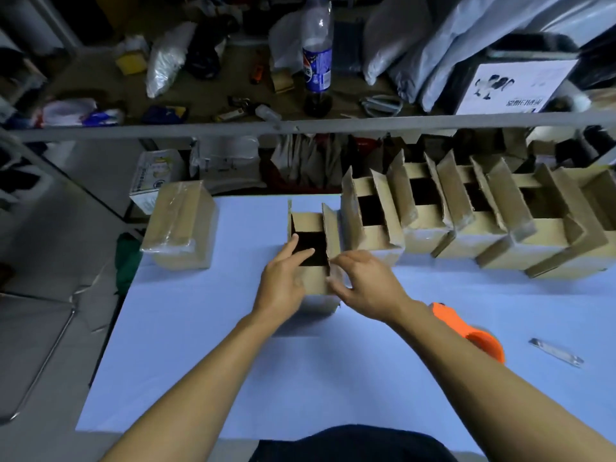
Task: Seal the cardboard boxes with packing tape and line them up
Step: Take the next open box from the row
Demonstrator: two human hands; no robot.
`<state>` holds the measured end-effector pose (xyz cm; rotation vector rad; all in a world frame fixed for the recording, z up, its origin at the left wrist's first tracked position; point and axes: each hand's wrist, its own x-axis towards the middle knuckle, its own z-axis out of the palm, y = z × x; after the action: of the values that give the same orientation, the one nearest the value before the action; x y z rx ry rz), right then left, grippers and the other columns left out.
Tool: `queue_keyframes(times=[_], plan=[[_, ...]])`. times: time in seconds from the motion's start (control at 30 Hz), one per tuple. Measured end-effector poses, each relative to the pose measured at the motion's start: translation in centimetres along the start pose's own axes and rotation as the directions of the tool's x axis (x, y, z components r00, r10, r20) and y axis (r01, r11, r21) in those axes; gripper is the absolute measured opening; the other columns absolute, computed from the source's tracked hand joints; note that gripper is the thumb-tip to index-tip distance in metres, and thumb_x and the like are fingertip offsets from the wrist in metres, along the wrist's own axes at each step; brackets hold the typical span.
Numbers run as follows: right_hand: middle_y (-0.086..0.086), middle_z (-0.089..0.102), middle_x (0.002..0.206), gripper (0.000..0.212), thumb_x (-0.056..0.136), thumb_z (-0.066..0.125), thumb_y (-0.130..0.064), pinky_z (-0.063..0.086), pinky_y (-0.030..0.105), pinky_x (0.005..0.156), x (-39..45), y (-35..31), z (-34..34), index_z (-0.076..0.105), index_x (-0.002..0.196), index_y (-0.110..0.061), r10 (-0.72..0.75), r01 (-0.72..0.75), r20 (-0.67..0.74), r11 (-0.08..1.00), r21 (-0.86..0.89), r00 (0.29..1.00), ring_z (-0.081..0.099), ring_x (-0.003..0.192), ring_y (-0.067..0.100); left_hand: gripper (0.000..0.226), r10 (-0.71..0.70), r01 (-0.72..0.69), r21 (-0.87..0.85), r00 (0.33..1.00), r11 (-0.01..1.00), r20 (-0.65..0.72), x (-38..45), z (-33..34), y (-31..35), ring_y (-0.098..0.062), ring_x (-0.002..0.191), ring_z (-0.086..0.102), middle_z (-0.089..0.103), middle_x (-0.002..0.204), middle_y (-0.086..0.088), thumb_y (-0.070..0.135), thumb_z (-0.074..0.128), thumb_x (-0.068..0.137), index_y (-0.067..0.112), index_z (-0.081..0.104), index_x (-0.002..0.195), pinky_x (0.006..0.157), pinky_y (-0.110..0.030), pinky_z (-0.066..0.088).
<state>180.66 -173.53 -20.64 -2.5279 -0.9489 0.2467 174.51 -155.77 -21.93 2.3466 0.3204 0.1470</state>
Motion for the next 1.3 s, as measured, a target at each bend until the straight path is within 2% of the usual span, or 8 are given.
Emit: queue_keyframes(times=[0.13, 0.23, 0.43, 0.67, 0.87, 1.03, 1.13, 1.3], plan=[[-0.003, 0.066, 0.092, 0.022, 0.097, 0.059, -0.031, 0.044, 0.029, 0.075, -3.3, -1.1, 2.6, 0.069, 0.089, -0.013, 0.125, -0.105, -0.035, 0.933, 0.345, 0.992, 0.058, 0.087, 0.012, 0.072, 0.021, -0.022, -0.147, 1.000, 0.989, -0.009, -6.1, -0.8, -0.4, 0.023, 0.123, 0.036, 0.040, 0.149, 0.012, -0.021, 0.046, 0.075, 0.020, 0.063, 0.131, 0.096, 0.002, 0.029], [-0.006, 0.060, 0.098, 0.012, 0.093, 0.065, -0.026, 0.044, 0.024, 0.075, -4.1, -1.8, 4.5, 0.066, 0.096, -0.015, 0.412, -0.328, -0.023, 0.757, 0.565, 0.911, 0.059, 0.088, 0.012, 0.072, -0.041, 0.030, -0.362, 0.999, 0.932, -0.023, -8.5, -0.3, -0.4, 0.015, 0.126, 0.042, 0.037, 0.144, 0.027, -0.016, 0.051, 0.080, 0.034, 0.057, 0.132, 0.091, -0.009, 0.043], [-0.004, 0.064, 0.124, 0.041, 0.099, 0.056, -0.040, 0.047, 0.039, 0.103, -4.5, -1.9, 6.8, 0.056, 0.136, -0.023, 0.509, -0.524, 0.381, 0.171, 0.834, 0.772, 0.060, 0.116, 0.018, 0.039, -0.559, 0.443, -0.868, 0.788, 0.223, 0.259, -6.1, 1.5, -1.9, -0.019, 0.103, 0.062, 0.063, 0.121, -0.001, 0.019, 0.055, 0.099, 0.016, 0.050, 0.138, 0.076, -0.027, 0.054], [0.002, 0.058, 0.114, 0.057, 0.091, 0.063, -0.051, 0.057, 0.036, 0.068, -6.9, -1.2, 7.7, 0.041, 0.141, -0.038, 0.515, -0.634, 0.436, 0.307, 0.710, 0.738, 0.065, 0.096, 0.020, 0.067, -0.255, 0.516, -0.608, 0.847, 0.603, 0.466, -6.8, 3.5, -4.1, -0.011, 0.118, 0.062, 0.060, 0.136, 0.007, 0.028, 0.066, 0.094, 0.035, 0.030, 0.150, 0.098, -0.034, 0.052], [-0.012, 0.049, 0.113, 0.065, 0.081, 0.073, -0.017, 0.046, 0.032, 0.092, -5.3, -1.5, 6.6, 0.044, 0.138, -0.019, 0.504, -0.456, 0.118, 0.625, 0.634, 0.856, 0.051, 0.116, 0.019, 0.068, -0.148, 0.386, -0.467, 0.871, 0.796, 0.468, -5.7, 3.0, -4.7, -0.012, 0.115, 0.063, 0.063, 0.129, 0.006, 0.027, 0.073, 0.084, 0.032, 0.039, 0.143, 0.102, -0.042, 0.050], [0.005, 0.036, 0.152, 0.095, 0.080, 0.078, -0.043, 0.038, 0.040, 0.112, -4.9, 0.6, 5.9, 0.024, 0.155, -0.021, 0.691, -0.529, 0.062, 0.489, 0.694, 0.720, 0.040, 0.138, 0.023, 0.076, 0.046, 0.077, -0.140, 0.703, 0.987, 0.710, -2.3, 1.5, -3.9, -0.010, 0.118, 0.058, 0.060, 0.131, 0.013, 0.028, 0.073, 0.082, 0.042, 0.035, 0.146, 0.107, -0.037, 0.043], [0.000, 0.069, 0.110, 0.041, 0.087, 0.062, -0.057, 0.048, 0.035, 0.082, -6.3, 1.3, 5.9, 0.066, 0.113, -0.025, 0.659, -0.614, 0.094, 0.626, 0.482, 0.746, 0.062, 0.107, 0.027, 0.079, 0.074, -0.109, -0.005, 0.645, 0.994, 0.761, -1.5, 1.6, -2.8, -0.012, 0.118, 0.056, 0.057, 0.134, 0.012, 0.028, 0.075, 0.083, 0.040, 0.033, 0.149, 0.104, -0.031, 0.042], [0.012, 0.069, 0.090, 0.043, 0.097, 0.048, -0.054, 0.031, 0.034, 0.064, -8.6, 1.8, 6.6, 0.054, 0.080, -0.015, 0.721, -0.650, -0.141, 0.679, 0.341, 0.679, 0.060, 0.088, 0.035, 0.045, 0.363, -0.489, 0.278, 0.842, 0.827, 0.400, -5.7, 3.2, -2.8, -0.030, 0.136, 0.045, 0.051, 0.146, -0.002, 0.033, 0.056, 0.094, 0.021, 0.054, 0.137, 0.106, -0.053, 0.037]])
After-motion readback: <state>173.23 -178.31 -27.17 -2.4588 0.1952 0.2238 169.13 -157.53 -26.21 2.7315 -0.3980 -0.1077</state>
